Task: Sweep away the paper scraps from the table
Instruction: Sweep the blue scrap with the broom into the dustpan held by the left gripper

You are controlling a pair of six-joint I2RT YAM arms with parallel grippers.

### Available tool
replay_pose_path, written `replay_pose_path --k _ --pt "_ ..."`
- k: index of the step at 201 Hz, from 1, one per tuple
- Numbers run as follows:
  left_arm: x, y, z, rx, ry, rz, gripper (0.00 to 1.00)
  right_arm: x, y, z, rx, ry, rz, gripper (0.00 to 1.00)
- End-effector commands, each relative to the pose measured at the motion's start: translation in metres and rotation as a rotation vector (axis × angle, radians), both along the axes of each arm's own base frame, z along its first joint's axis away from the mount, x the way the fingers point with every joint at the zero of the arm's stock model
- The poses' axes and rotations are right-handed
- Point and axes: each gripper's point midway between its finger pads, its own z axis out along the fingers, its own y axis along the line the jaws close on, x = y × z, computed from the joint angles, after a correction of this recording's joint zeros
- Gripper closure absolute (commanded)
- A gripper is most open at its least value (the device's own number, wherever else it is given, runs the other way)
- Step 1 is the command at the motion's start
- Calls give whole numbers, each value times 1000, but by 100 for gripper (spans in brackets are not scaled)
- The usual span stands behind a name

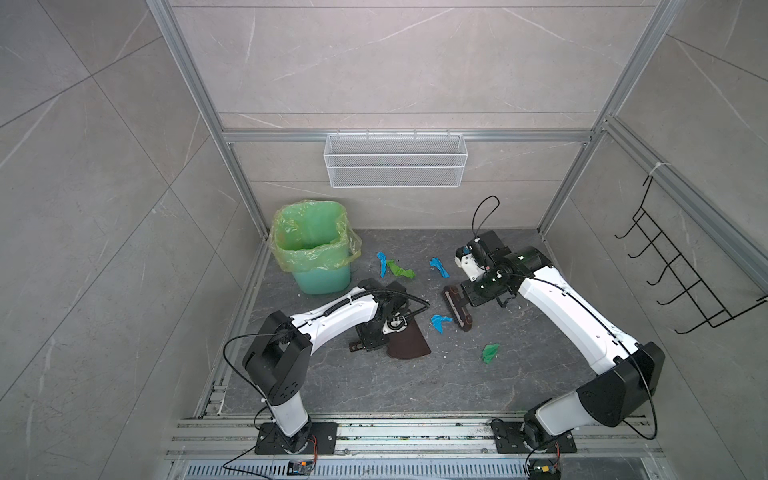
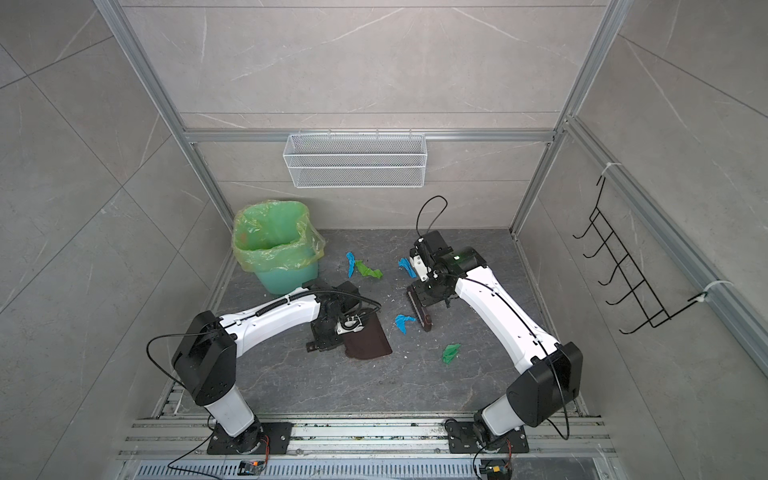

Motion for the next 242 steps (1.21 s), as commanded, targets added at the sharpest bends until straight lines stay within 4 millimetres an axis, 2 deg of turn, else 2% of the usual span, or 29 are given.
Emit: replay_pose_path --k 1,59,103,127,142,171,205,225,242 --pt "-4 9 3 56 15 0 100 -5 17 -8 69 69 57 100" --pt "-5 -2 -9 11 45 -25 100 -10 37 -10 126 137 109 100" --pt "-7 -4 -15 14 68 -37 100 -25 60 -10 178 205 182 100" --pt "-5 -5 -16 7 63 -36 100 -35 77 2 279 220 218 100" --pt "-4 -6 -17 -5 52 -35 100 -37 79 10 306 204 217 100" --pt "-3 -8 -21 -32 26 -34 100 -42 74 25 309 174 209 100" --pt "-1 -8 -27 -51 -6 -38 100 -47 57 38 251 154 170 100" --pt "0 -8 -29 -60 -14 -38 100 -52 40 45 192 132 126 100" --pt "0 -8 -29 -64 -21 -38 100 -54 16 51 105 99 46 100"
